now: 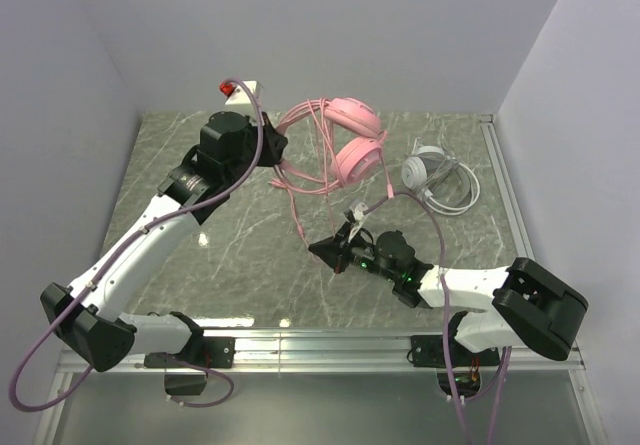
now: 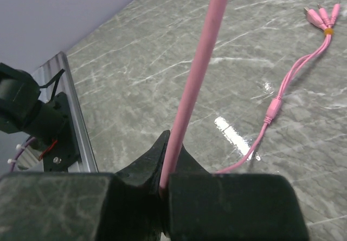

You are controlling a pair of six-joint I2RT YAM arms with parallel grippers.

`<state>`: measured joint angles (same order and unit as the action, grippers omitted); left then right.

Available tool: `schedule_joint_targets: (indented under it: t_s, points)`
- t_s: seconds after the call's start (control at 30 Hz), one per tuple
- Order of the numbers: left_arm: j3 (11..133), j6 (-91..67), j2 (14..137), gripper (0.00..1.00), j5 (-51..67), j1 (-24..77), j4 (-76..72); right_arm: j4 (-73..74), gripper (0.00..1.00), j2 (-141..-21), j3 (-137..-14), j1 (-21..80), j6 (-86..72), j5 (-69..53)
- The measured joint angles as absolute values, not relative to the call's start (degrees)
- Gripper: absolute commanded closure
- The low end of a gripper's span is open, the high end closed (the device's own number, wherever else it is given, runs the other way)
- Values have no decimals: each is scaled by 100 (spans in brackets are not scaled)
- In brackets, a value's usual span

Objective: Wrap the headphones
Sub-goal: Wrap the headphone cable with the right arm

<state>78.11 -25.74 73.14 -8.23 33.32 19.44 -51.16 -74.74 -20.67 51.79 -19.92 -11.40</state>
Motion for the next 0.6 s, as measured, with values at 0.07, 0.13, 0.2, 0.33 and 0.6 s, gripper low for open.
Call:
schedule_joint_targets:
  t_s: [0.07, 0.13, 0.2, 0.33, 0.6]
  points:
    - [7800, -2519, 7251, 100, -823, 3321, 1940, -5113, 100, -7474, -2060, 5179, -1999, -1081]
    - [7800, -2458, 7175, 100, -812, 3291, 1938, -5113, 100, -7474, -2049, 5181, -2016, -1024]
    - [7800, -2423, 7107, 100, -753, 3253, 1940, -5118, 100, -7472, -2029, 5179, -2036, -963]
    - [7800, -2366, 7019, 100, -375, 3103, 1957, -5120, 100, -7470, -1968, 5094, -2108, -926]
    - [7800, -2362, 7006, 100, -222, 2980, 2069, -5172, 100, -7301, -1728, 4952, -2259, -961]
